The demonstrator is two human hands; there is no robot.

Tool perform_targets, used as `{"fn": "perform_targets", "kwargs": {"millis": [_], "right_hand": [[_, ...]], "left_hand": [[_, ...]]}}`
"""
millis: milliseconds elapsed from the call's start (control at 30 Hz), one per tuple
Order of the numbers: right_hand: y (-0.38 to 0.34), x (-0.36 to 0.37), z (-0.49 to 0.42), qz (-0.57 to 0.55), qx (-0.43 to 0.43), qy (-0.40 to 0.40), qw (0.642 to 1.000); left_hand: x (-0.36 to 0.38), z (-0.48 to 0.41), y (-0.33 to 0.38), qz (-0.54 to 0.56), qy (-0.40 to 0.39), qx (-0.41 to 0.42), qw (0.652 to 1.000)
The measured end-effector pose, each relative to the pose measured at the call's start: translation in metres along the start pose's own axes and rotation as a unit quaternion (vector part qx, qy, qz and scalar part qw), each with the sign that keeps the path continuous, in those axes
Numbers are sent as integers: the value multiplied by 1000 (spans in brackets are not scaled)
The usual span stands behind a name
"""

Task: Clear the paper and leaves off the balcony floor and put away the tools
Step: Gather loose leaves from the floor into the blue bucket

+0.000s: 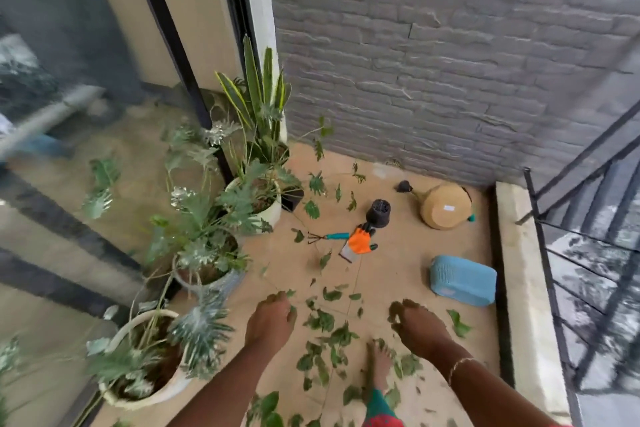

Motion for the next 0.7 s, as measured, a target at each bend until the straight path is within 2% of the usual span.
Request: {"fn": "perform_targets", "kwargs": {"millis": [167, 333, 700], "right_hand": [[51, -61, -86, 8, -49, -10, 999], [90, -110, -156, -2, -39, -13, 999], [95, -130, -317, -8, -50, -118, 992]], "left_hand": [[-8, -67, 36, 0, -51, -52, 997], [-21, -125, 67, 59, -50, -75, 994], [-26, -270, 91, 133, -93, -102, 981]]}}
Point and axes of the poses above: each hand's wrist, its own z-axis away from the middle knuckle, its own x-axis out of the palm, y = z × x, the point moved 3 cm from there along -z, towards the middle knuckle, and after that the axes turned 2 degrees about x, right-handed, at the moved point
